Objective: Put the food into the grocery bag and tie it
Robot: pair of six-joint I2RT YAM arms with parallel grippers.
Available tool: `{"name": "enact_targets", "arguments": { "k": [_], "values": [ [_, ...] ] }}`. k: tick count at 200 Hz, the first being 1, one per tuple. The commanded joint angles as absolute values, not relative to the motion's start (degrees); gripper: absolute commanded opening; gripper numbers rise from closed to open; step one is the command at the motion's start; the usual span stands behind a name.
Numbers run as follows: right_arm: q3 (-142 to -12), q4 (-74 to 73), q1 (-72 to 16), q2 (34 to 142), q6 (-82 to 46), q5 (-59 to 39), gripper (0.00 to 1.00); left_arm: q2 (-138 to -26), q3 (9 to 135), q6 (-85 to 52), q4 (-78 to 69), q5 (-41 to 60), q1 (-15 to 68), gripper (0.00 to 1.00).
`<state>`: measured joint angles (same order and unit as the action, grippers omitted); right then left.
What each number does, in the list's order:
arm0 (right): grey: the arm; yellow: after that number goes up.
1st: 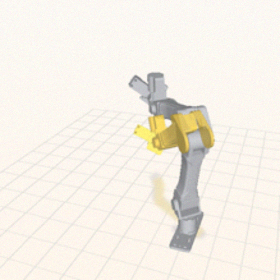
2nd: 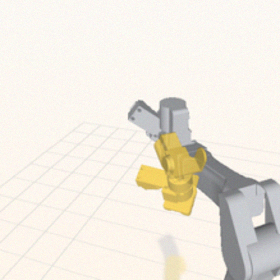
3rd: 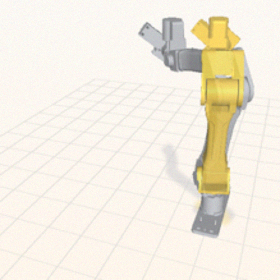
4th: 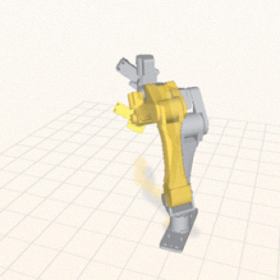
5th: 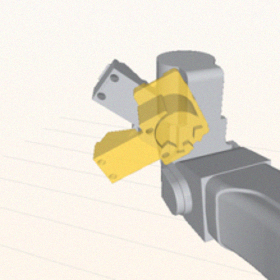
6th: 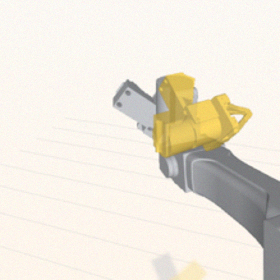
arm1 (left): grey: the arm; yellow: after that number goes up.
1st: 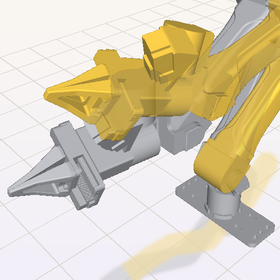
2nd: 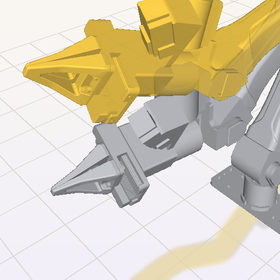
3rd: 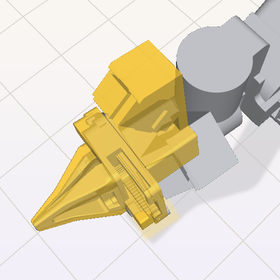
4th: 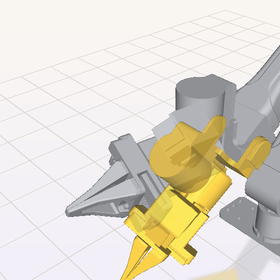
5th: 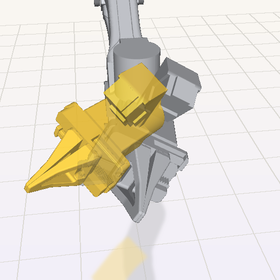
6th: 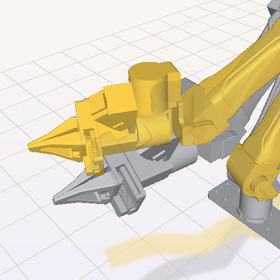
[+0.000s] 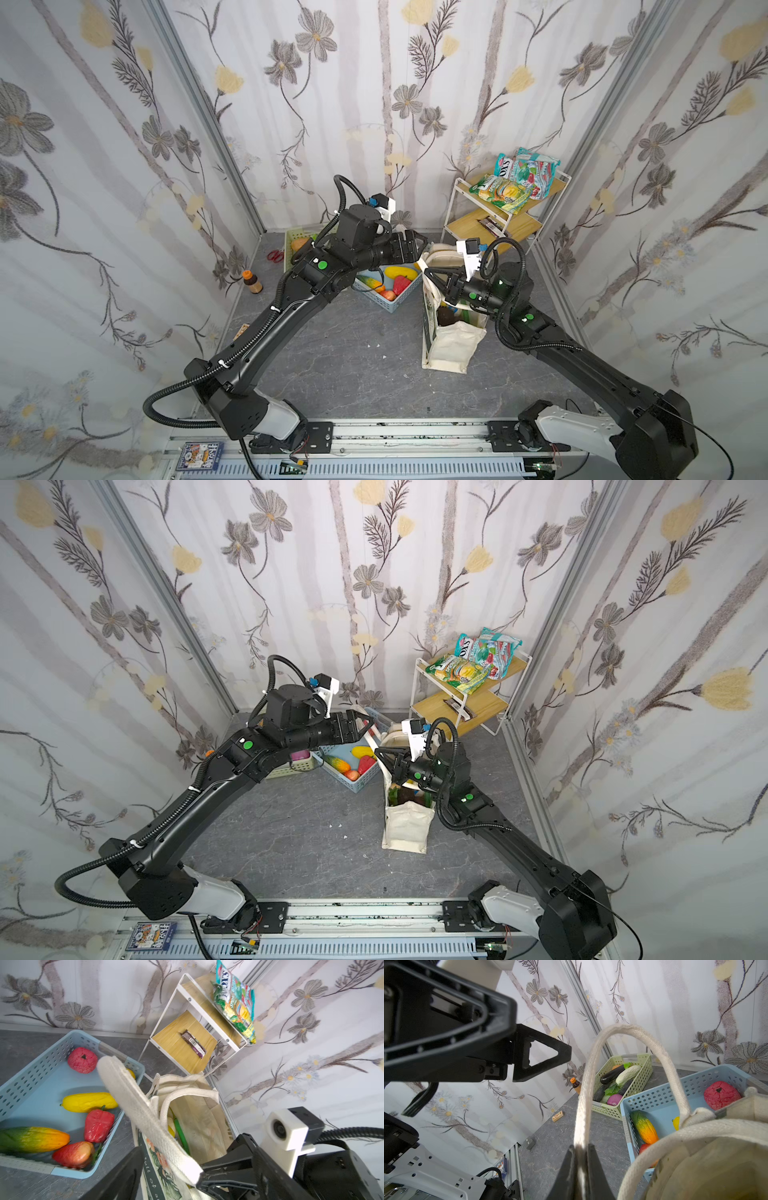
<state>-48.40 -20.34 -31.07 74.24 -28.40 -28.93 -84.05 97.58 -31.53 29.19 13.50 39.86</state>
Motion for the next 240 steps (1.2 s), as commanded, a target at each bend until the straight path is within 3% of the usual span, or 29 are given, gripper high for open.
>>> {"name": "enact_targets", "arguments": {
  "k": [1, 30, 52, 97, 153, 240],
  "values": [
    [-48.65, -20.4, -31.0, 72.53, -27.75, -25.16, 0.12, -83.64, 98.37, -29.59, 31.0, 11.14, 39.82, 0.82],
    [-47.0, -19.88, -30.85, 70.6, -27.45, -23.41, 0.12, -76.9, 90.79, -30.17, 30.94, -1.87, 39.32, 0.81],
    [-46.75, -18.52, -30.76, 70.51, -27.3, -22.69, 0.11, -72.46, 84.58, -32.61, 27.8, -4.33, 37.48, 0.8],
    [-46.43, -18.78, -30.63, 69.44, -27.6, -21.8, 0.11, -79.96, 84.38, -35.39, 32.51, 6.47, 36.34, 0.59],
    [-45.13, -18.2, -30.58, 67.73, -28.11, -18.63, 0.11, -85.64, 82.8, -43.64, 16.61, 21.04, 38.42, 0.57],
    [-44.3, -18.9, -30.59, 66.58, -28.66, -17.07, 0.1, -93.0, 87.37, -43.11, 20.34, 20.11, 42.0, 0.4]
  ]
}}
